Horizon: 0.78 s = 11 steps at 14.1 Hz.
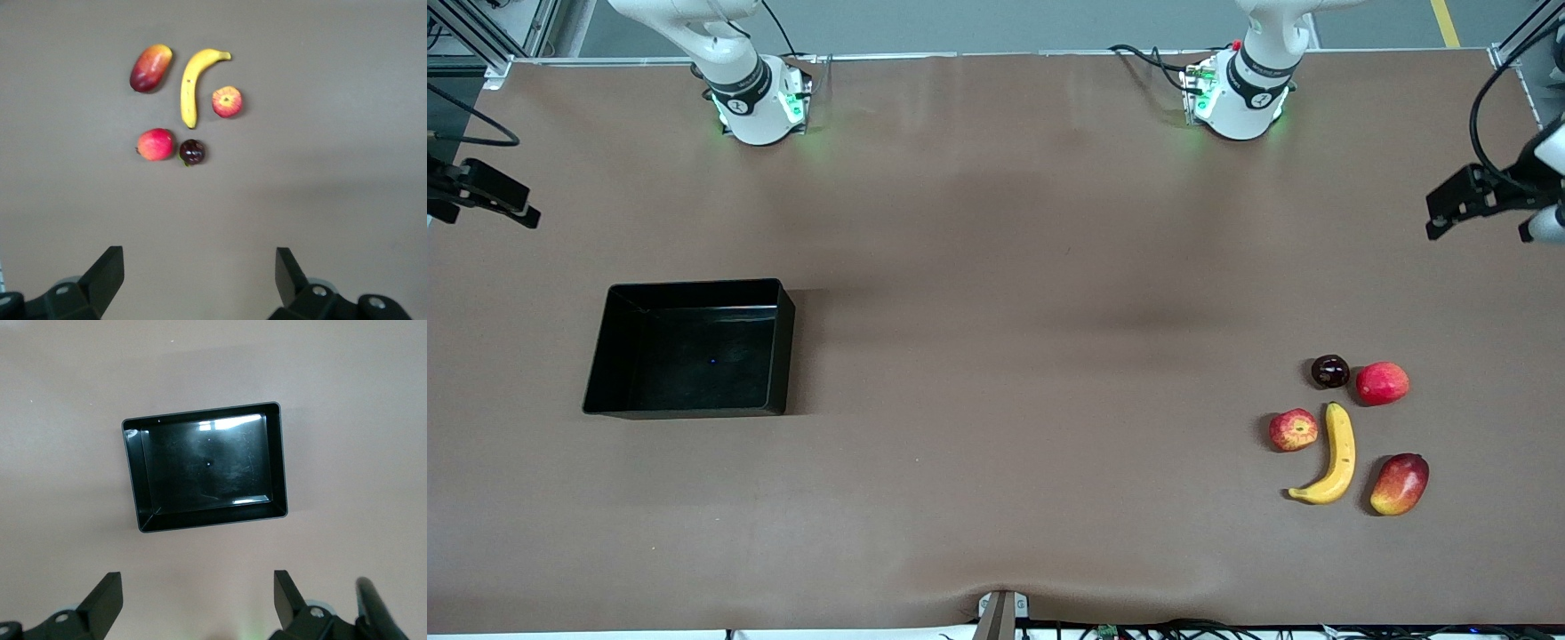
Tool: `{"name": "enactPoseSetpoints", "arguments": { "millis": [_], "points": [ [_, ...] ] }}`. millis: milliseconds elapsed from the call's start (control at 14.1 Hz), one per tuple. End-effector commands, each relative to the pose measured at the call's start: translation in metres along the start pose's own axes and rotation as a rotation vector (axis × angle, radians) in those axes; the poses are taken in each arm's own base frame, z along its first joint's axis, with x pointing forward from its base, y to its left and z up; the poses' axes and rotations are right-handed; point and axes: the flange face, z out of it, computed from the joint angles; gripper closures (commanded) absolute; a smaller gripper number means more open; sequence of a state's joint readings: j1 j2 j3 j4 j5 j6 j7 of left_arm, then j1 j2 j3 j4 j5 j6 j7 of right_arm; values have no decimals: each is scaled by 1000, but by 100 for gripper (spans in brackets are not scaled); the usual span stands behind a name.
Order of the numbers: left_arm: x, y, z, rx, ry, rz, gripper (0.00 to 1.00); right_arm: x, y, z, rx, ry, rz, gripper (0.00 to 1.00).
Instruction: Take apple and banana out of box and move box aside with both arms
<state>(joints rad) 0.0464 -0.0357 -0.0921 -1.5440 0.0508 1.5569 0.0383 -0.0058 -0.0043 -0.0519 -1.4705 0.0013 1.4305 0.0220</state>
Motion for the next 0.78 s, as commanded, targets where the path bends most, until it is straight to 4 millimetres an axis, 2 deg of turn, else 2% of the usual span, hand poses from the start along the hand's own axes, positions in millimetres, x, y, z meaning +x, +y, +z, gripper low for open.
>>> {"name": "enactPoseSetpoints", "arguments": {
  "millis": [0, 142, 356, 711],
  "points": [
    [-19, 8, -2, -25, 0, -1, 0, -8, 4, -5, -19, -13, -1, 0],
    [-24, 16, -7, -24, 7, 13, 0, -8, 17, -3, -13, -21, 24, 0],
    [-26, 32, -7, -27, 2, -4, 0, -8, 22, -3, -13, -19, 30, 0],
    [-25, 29, -6, -27, -5, -9, 0, -9, 18, -1, -5, -32, 9, 0]
  ]
}}
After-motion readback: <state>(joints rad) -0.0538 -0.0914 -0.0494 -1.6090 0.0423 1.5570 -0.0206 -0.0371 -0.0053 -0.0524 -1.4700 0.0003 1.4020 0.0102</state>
